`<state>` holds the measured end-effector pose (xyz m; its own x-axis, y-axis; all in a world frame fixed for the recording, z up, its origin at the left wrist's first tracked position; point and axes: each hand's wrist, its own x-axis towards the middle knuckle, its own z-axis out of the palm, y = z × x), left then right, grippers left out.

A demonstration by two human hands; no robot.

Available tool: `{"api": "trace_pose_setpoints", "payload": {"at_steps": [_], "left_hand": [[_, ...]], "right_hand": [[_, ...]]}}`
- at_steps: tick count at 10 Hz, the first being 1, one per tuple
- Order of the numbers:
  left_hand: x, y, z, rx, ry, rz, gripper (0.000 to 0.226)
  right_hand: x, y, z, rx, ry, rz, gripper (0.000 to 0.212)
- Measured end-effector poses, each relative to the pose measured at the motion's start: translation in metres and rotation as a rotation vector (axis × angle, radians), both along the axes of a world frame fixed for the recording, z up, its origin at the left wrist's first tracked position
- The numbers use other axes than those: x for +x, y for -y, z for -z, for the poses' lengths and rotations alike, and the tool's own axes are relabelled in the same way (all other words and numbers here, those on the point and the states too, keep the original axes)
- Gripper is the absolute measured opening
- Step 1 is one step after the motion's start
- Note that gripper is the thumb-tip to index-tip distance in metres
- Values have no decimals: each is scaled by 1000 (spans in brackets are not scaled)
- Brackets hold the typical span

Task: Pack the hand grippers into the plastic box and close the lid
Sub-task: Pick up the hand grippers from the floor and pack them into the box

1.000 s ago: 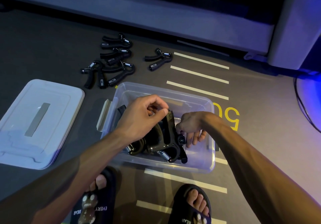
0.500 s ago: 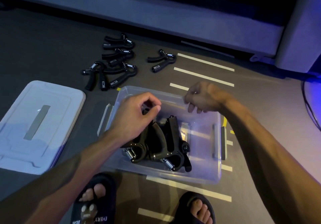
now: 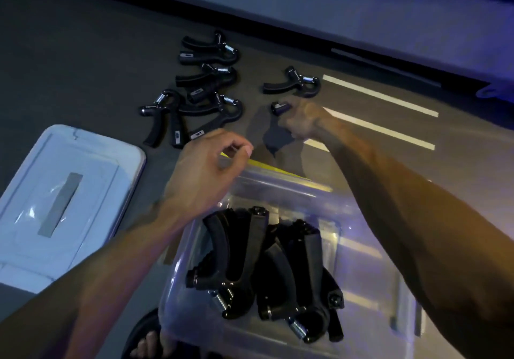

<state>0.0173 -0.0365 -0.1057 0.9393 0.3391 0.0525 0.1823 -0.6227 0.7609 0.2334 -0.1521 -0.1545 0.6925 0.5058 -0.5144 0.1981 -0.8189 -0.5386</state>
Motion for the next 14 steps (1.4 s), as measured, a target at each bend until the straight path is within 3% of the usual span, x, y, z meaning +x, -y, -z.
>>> {"api": "trace_pose_setpoints", "payload": {"at_steps": [1, 2, 3, 5, 6, 8, 11, 14], "left_hand": [[2, -2, 1, -18, -25, 18, 12], [2, -3, 0, -45, -30, 33, 13], [2, -3, -1, -59, -37, 33, 14], [0, -2, -3, -56, -47, 30, 15], [-4, 2, -8, -39, -29, 24, 15], [-25, 16, -14, 44, 18, 63, 12], [-50, 29, -9, 125, 28, 103, 23], [-57, 34, -4, 232, 35, 85, 24]], "right_hand": [[9, -15, 19, -77, -40, 46, 26], [21, -12, 47, -43, -118, 105, 32], [14, -15, 22, -113, -92, 68, 24], [23, 12, 37, -33, 16, 108, 11], [12, 11, 7, -80, 174, 154, 17], [-7, 45, -42, 38, 401, 140, 22], [-66, 97, -123, 229, 725, -78, 24], [-125, 147, -212, 219, 852, -194, 30]]}}
